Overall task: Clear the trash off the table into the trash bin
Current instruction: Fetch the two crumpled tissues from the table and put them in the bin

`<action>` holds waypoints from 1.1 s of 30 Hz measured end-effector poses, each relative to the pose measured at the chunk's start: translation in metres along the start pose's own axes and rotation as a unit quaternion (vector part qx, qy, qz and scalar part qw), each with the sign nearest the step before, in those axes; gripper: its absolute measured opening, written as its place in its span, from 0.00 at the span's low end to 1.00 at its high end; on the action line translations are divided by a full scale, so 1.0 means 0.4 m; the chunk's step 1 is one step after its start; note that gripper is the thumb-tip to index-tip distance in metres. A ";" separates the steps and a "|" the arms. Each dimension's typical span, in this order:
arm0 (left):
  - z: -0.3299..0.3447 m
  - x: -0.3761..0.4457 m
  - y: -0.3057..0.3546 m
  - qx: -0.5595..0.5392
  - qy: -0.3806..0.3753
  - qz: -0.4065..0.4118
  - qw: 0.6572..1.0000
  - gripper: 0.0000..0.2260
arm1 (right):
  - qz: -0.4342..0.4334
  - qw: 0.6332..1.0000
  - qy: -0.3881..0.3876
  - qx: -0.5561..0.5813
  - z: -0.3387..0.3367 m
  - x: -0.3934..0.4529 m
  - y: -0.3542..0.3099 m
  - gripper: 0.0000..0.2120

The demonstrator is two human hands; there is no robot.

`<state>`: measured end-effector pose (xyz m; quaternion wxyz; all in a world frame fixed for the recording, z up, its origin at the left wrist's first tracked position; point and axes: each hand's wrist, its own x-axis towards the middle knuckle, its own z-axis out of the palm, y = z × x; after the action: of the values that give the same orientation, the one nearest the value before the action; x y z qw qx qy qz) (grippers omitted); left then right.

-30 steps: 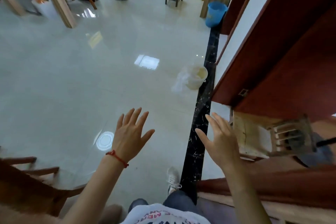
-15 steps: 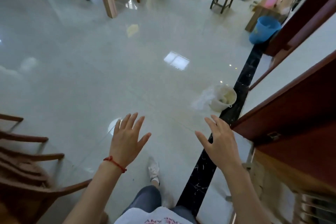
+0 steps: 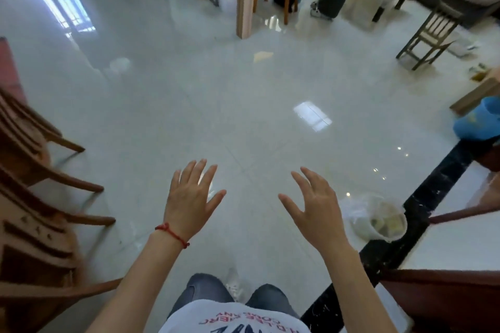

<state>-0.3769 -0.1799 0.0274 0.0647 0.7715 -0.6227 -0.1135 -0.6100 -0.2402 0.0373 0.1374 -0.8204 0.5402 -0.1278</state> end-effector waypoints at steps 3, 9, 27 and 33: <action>-0.020 0.034 -0.058 0.003 0.021 -0.063 0.998 0.33 | -0.062 0.998 -0.023 0.006 0.027 0.114 -0.037 0.30; -0.044 0.105 -0.144 0.003 0.058 -0.187 0.981 0.28 | -0.179 0.982 -0.059 0.033 0.068 0.352 -0.118 0.28; -0.129 0.440 -0.329 0.002 0.085 -0.315 0.945 0.28 | -0.302 0.943 -0.134 0.042 0.193 0.901 -0.285 0.30; -0.167 0.611 -0.539 0.004 0.090 -0.304 0.948 0.30 | -0.303 0.942 -0.135 0.038 0.284 1.096 -0.441 0.30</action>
<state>-0.1071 -0.3746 0.0169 0.0800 0.9316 -0.3504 -0.0553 -0.2510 -0.5676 0.0227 0.1953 -0.9490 0.2368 -0.0720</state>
